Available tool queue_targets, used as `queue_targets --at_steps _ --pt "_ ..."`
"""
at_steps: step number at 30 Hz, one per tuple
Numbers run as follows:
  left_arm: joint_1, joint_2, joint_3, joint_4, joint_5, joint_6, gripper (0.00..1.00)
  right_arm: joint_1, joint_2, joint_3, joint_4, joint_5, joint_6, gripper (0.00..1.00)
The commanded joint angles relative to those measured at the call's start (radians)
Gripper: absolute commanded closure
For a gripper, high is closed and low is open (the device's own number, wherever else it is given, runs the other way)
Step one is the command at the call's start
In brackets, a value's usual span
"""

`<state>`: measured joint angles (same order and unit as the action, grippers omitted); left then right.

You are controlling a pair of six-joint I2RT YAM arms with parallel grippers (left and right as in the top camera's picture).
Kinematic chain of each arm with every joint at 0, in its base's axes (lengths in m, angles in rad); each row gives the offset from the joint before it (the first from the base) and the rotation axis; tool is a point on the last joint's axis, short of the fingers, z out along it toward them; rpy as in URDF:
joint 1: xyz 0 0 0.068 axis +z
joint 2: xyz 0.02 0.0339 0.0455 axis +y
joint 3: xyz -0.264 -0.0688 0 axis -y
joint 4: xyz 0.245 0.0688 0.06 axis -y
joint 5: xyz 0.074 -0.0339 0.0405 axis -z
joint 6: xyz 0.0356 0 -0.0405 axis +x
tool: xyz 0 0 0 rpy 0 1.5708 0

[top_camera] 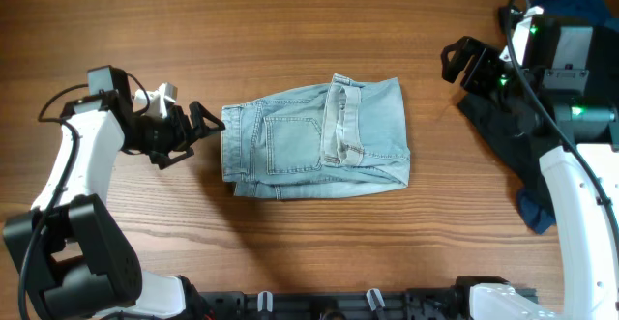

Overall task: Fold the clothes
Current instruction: 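Grasp the left end of the folded jeans with the left gripper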

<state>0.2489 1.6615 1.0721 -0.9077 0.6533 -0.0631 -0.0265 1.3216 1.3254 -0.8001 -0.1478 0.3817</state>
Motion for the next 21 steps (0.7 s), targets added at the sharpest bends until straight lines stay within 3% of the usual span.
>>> queue_targets --at_steps 1,21 --pt "0.002 0.01 -0.072 0.046 0.011 0.026 0.0 -0.006 -0.01 0.025 0.0 0.01 0.013 0.0" --pt "0.001 0.047 -0.188 0.229 0.016 -0.05 0.0 -0.006 -0.01 0.025 0.006 -0.009 0.012 0.0"
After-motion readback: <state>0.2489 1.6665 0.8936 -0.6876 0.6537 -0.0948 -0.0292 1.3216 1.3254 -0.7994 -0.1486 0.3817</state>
